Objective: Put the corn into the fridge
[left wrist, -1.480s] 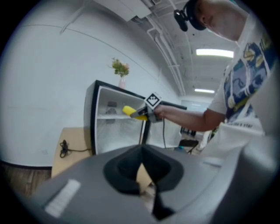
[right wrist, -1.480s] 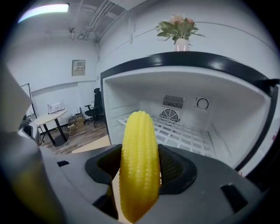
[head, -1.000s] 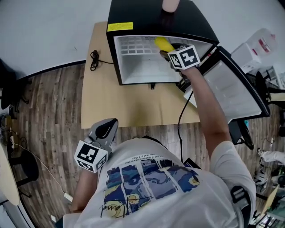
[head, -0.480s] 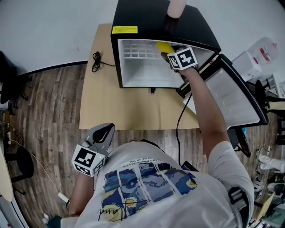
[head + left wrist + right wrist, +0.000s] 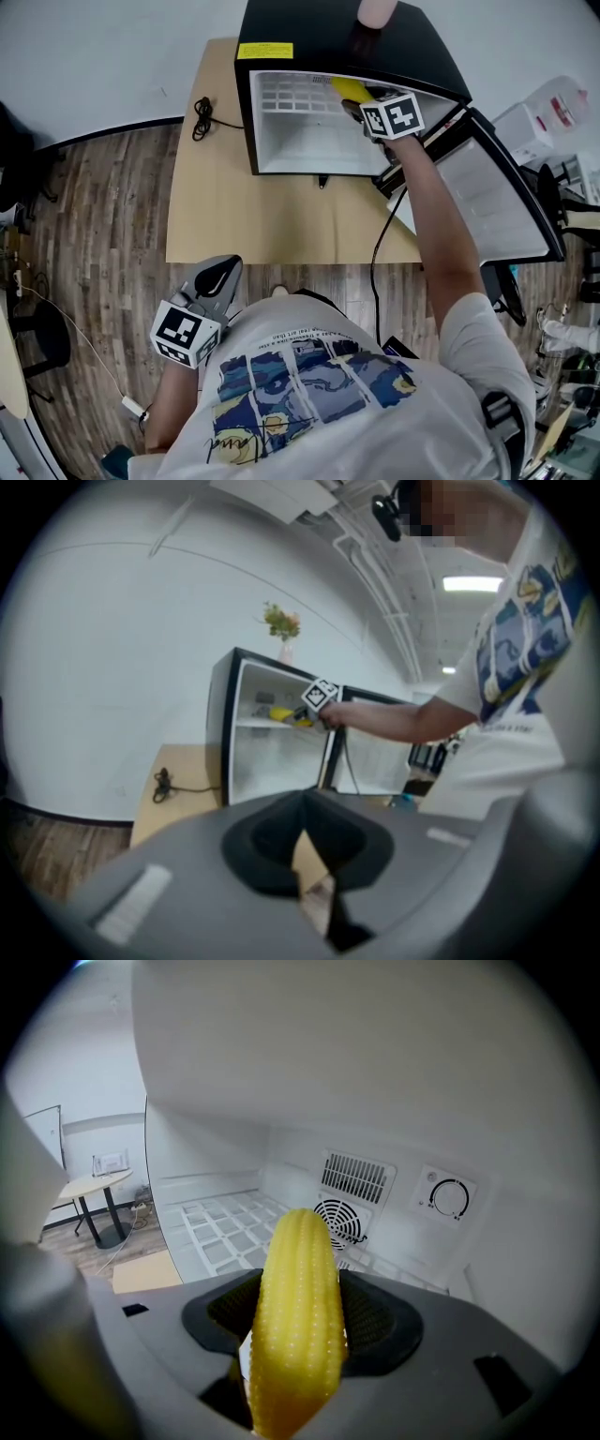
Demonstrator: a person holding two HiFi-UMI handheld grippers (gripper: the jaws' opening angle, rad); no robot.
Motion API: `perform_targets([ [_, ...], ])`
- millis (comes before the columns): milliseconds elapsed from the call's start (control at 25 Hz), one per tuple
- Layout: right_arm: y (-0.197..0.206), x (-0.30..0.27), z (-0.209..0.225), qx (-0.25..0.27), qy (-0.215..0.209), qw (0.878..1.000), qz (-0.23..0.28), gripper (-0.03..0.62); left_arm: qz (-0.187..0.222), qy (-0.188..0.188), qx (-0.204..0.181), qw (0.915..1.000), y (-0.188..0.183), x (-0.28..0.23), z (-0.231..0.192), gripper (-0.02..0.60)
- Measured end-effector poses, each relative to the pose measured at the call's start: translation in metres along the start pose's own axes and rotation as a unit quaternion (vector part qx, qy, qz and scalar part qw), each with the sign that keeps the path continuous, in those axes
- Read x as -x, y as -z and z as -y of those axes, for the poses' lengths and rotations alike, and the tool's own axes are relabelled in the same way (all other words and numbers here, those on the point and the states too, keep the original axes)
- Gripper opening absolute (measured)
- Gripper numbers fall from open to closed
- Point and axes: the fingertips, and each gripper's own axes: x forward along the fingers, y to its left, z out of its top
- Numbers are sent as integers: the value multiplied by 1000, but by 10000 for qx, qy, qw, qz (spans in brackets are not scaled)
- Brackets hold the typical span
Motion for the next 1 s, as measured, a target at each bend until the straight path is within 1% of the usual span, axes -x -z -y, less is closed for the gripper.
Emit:
perform_targets([
  [280, 0, 1, 2, 73, -56, 9998, 174, 252, -74, 67, 14, 9999, 2, -4, 2, 9],
  [600, 2, 18, 6, 12, 43, 9988, 494, 259, -69, 136, -17, 9999, 4, -4, 4, 9],
  [880, 2, 52, 4, -53, 445, 9962, 749, 259, -56, 307, -43, 9995, 10, 13, 6, 9],
  [1000, 3, 69, -6, -101, 601, 9947, 823, 259, -89, 374, -54, 9992, 15, 26, 3, 9],
])
